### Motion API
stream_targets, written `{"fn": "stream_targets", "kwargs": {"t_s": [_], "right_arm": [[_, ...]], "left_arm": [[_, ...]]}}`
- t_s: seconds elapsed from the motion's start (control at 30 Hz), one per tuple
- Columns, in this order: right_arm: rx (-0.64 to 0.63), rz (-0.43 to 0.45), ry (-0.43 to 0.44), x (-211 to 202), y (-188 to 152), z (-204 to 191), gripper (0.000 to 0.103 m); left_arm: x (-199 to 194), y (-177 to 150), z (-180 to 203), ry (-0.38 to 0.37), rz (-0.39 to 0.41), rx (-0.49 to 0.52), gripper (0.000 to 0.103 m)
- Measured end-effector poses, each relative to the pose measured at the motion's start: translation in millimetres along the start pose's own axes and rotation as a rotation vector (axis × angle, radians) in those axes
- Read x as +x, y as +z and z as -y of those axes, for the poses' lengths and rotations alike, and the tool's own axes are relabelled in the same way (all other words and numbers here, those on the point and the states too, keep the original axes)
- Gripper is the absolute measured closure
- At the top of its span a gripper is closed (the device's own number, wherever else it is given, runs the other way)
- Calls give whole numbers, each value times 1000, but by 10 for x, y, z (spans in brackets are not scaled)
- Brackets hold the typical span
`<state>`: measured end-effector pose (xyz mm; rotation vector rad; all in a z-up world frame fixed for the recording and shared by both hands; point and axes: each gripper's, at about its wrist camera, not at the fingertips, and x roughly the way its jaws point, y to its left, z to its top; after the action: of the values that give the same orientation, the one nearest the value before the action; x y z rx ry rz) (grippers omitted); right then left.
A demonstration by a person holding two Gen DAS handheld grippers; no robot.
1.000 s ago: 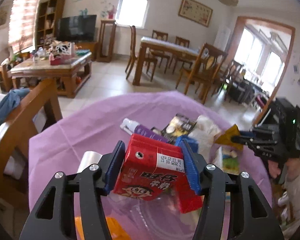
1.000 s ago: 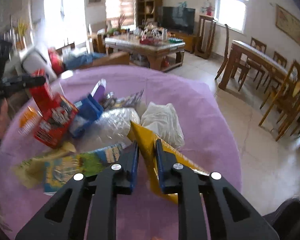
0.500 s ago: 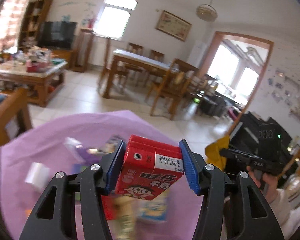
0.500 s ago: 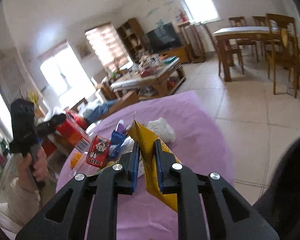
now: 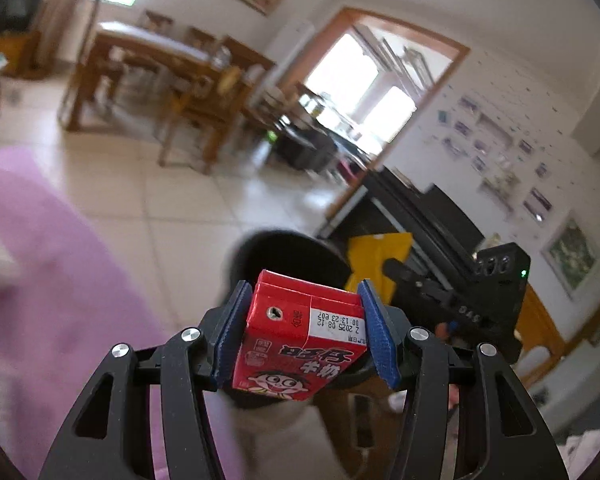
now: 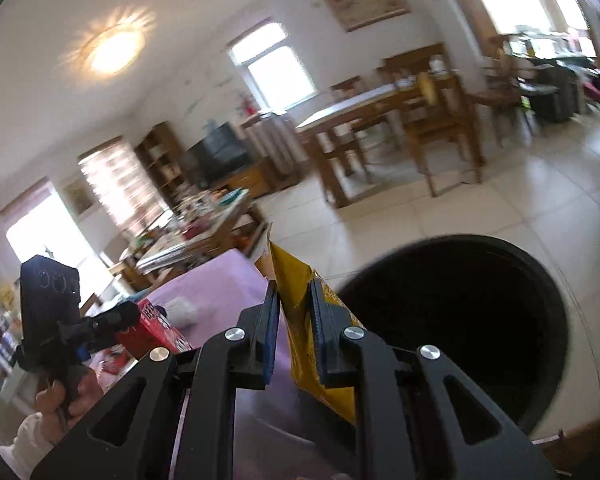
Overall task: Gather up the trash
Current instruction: 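Move both tools over the black bin and release both items inside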
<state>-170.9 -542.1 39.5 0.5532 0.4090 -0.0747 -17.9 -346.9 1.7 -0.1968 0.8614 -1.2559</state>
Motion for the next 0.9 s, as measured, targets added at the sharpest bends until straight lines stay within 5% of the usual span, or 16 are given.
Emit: {"fn": "stream_targets", "kwargs": {"t_s": [0.33, 0.57, 0.67, 0.7, 0.77, 0.8, 0.9], "right_arm": [[145, -10, -56, 46, -163, 737, 88], [188, -21, -59, 65, -274, 936, 86], [202, -36, -45, 89, -290, 875, 82], [204, -41, -42, 91, -291, 879, 78], [203, -33, -47, 69, -291, 888, 30], [208, -20, -47, 39, -306, 876, 19], [202, -4, -34, 25, -288, 805, 16]], "left_arm": [[1462, -195, 257, -20, -142, 32, 48], [1739, -208, 201, 37, -170, 45, 48], [1638, -194, 169, 63, -171, 51, 31], [1547, -184, 158, 80, -158, 62, 24], [1351, -178, 177, 101, -131, 82, 18], [1282, -172, 180, 106, -120, 90, 16], [799, -163, 239, 110, -76, 105, 14]]}}
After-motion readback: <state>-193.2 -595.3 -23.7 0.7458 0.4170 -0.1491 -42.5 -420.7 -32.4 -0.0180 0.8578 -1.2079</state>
